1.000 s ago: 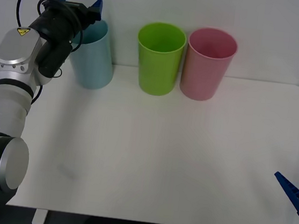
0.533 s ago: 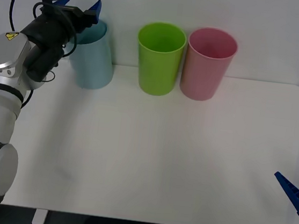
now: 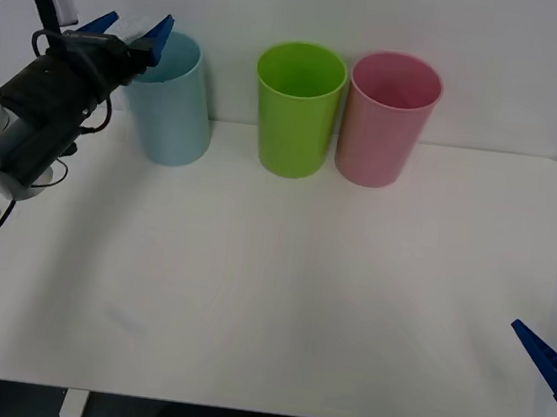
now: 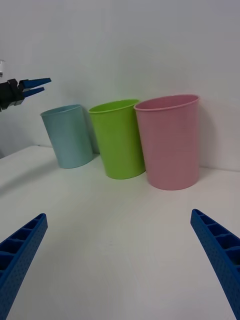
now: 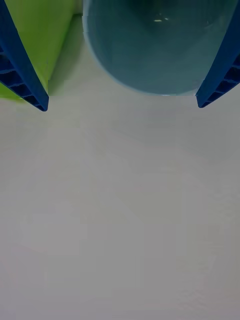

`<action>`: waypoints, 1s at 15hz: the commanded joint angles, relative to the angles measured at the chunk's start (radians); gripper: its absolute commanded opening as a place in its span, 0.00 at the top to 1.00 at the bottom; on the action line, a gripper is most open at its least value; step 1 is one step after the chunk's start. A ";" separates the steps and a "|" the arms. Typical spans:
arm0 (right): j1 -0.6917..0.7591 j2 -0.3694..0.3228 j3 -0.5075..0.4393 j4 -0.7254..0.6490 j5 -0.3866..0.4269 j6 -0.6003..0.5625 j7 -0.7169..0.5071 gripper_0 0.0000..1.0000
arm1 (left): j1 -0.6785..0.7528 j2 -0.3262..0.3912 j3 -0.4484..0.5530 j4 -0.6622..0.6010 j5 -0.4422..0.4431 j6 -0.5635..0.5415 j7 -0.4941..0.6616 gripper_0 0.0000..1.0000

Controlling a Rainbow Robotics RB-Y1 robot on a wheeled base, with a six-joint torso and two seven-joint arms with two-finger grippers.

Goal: Grasp the object on the table and drop it into the matching bin: aluminum can to the light blue bin, PET bottle to the pink bin.

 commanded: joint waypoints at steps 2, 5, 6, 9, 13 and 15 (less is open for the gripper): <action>0.000 0.000 0.000 0.000 0.000 0.000 0.000 0.00 | 0.142 0.068 0.001 -0.113 0.083 -0.104 0.015 0.00; 0.000 0.000 0.000 0.000 0.000 0.000 0.000 0.00 | 0.237 0.120 0.036 -0.148 0.109 -0.221 0.009 0.00; 0.000 0.000 0.000 0.000 0.000 0.000 0.000 0.00 | 0.265 0.134 0.050 -0.156 0.110 -0.258 0.004 0.00; 0.000 0.000 0.000 0.000 0.000 0.000 0.000 0.00 | 0.357 0.178 0.111 -0.194 0.084 -0.373 -0.017 0.00; 0.000 0.000 0.000 0.000 0.000 0.000 0.000 0.00 | 0.441 0.183 0.259 -0.195 -0.002 -0.594 -0.037 0.00; 0.000 0.000 0.000 0.000 0.000 0.000 0.000 0.00 | 0.484 0.183 0.326 -0.209 -0.046 -0.680 -0.040 0.00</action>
